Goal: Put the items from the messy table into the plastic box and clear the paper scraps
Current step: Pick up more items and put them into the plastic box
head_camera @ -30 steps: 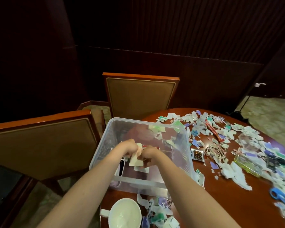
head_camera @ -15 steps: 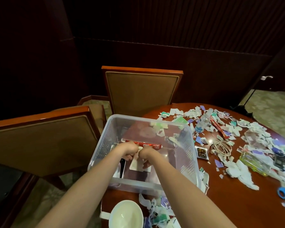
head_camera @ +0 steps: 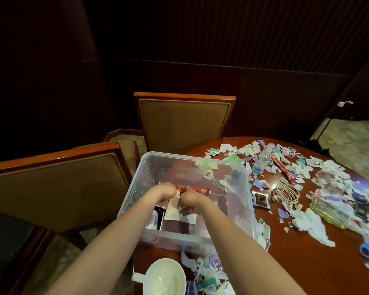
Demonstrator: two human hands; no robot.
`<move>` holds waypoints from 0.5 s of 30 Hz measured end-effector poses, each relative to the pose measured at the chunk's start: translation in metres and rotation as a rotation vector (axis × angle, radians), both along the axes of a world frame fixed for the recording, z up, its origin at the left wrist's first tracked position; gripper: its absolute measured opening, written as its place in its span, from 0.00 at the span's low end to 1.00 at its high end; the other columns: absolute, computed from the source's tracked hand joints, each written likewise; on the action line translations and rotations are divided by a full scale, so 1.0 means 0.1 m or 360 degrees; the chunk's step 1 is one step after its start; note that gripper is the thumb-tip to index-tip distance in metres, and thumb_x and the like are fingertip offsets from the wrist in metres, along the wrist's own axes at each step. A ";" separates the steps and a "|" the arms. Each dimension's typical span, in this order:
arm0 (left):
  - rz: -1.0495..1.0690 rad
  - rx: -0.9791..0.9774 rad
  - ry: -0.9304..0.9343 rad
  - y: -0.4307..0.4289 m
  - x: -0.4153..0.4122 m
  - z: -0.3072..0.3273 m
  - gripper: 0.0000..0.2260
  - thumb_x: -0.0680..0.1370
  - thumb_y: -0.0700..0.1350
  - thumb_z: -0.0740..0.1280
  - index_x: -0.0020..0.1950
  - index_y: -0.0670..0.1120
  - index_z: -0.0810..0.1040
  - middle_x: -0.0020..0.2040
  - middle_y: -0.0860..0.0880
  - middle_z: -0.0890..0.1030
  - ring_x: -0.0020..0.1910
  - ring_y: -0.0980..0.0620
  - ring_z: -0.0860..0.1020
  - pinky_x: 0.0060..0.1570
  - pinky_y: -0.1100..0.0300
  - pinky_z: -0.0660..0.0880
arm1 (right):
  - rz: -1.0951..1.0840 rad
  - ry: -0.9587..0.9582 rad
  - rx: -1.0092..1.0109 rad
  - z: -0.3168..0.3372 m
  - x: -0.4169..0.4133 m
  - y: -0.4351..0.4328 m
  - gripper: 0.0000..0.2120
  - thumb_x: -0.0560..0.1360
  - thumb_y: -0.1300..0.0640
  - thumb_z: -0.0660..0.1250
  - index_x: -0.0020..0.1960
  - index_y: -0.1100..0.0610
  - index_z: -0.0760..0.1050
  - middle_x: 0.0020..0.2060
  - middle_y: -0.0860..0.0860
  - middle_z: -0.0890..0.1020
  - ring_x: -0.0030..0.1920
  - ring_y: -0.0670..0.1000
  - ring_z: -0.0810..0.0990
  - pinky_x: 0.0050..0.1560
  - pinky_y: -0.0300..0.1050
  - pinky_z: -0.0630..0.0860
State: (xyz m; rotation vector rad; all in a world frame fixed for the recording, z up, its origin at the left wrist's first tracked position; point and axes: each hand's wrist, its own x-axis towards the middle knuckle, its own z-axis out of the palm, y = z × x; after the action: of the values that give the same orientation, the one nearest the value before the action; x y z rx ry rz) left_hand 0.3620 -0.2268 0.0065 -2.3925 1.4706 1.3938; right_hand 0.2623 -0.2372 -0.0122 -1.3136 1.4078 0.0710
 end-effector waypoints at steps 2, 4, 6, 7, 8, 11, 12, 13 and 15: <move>-0.0001 -0.0008 -0.0008 0.01 -0.02 0.05 0.07 0.78 0.36 0.51 0.48 0.38 0.68 0.34 0.43 0.70 0.29 0.51 0.71 0.29 0.62 0.68 | 0.0008 -0.0006 0.0012 0.06 -0.02 0.04 0.12 0.77 0.70 0.50 0.38 0.62 0.66 0.34 0.57 0.71 0.31 0.52 0.72 0.34 0.44 0.71; 0.0010 -0.0029 -0.0007 0.02 -0.05 0.11 0.07 0.79 0.36 0.52 0.49 0.38 0.68 0.34 0.43 0.70 0.30 0.51 0.71 0.28 0.62 0.68 | 0.0018 -0.0003 0.0028 0.15 -0.07 0.09 0.12 0.78 0.68 0.48 0.40 0.62 0.66 0.35 0.56 0.71 0.31 0.51 0.72 0.35 0.42 0.71; 0.0005 -0.0075 0.0006 0.04 -0.08 0.20 0.07 0.79 0.35 0.52 0.50 0.38 0.69 0.34 0.44 0.69 0.29 0.51 0.69 0.26 0.63 0.66 | 0.0013 -0.0010 0.0041 0.25 -0.13 0.12 0.12 0.79 0.67 0.49 0.41 0.63 0.67 0.35 0.56 0.72 0.31 0.50 0.73 0.34 0.42 0.71; -0.0005 -0.0097 0.0023 0.04 -0.10 0.24 0.09 0.79 0.34 0.53 0.54 0.38 0.71 0.35 0.43 0.69 0.28 0.51 0.69 0.25 0.63 0.65 | -0.0004 -0.0023 0.0033 0.31 -0.17 0.13 0.11 0.79 0.66 0.50 0.42 0.64 0.68 0.34 0.56 0.72 0.31 0.50 0.73 0.34 0.42 0.71; -0.0012 -0.0115 0.0053 0.04 -0.12 0.28 0.12 0.79 0.35 0.53 0.58 0.37 0.72 0.37 0.43 0.70 0.28 0.51 0.69 0.25 0.63 0.64 | -0.0027 -0.0046 0.0018 0.36 -0.22 0.15 0.10 0.79 0.66 0.51 0.45 0.65 0.70 0.34 0.56 0.73 0.31 0.50 0.73 0.35 0.42 0.72; -0.0040 -0.0154 0.0148 0.08 -0.25 0.42 0.10 0.79 0.36 0.55 0.57 0.39 0.74 0.41 0.43 0.74 0.30 0.53 0.72 0.26 0.63 0.64 | -0.0134 -0.0109 -0.0046 0.54 -0.38 0.22 0.09 0.79 0.64 0.55 0.47 0.64 0.73 0.35 0.56 0.76 0.34 0.51 0.75 0.45 0.47 0.76; -0.0044 -0.0174 0.0170 0.10 -0.31 0.49 0.08 0.79 0.37 0.56 0.54 0.40 0.73 0.43 0.44 0.75 0.30 0.53 0.72 0.27 0.63 0.65 | -0.0179 -0.0118 -0.0072 0.59 -0.44 0.24 0.09 0.79 0.64 0.56 0.47 0.65 0.74 0.37 0.57 0.77 0.37 0.52 0.77 0.50 0.48 0.76; -0.0045 -0.0194 0.0197 0.12 -0.37 0.54 0.07 0.80 0.39 0.57 0.54 0.41 0.74 0.45 0.44 0.76 0.30 0.54 0.71 0.28 0.63 0.65 | -0.0226 -0.0123 -0.0096 0.64 -0.51 0.26 0.09 0.79 0.64 0.56 0.46 0.65 0.74 0.39 0.57 0.78 0.39 0.53 0.78 0.51 0.48 0.76; -0.0076 -0.0244 0.0241 0.15 -0.49 0.64 0.08 0.80 0.41 0.60 0.55 0.42 0.76 0.47 0.45 0.77 0.31 0.54 0.71 0.30 0.64 0.66 | -0.0328 -0.0124 -0.0159 0.72 -0.63 0.29 0.09 0.79 0.66 0.56 0.44 0.64 0.73 0.40 0.57 0.78 0.39 0.53 0.78 0.47 0.46 0.76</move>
State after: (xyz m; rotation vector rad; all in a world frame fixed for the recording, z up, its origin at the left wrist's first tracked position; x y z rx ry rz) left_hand 0.3132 -0.2123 0.0701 -2.3647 1.7178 1.5358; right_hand 0.1992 -0.2077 0.0596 -1.2319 1.4872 -0.1888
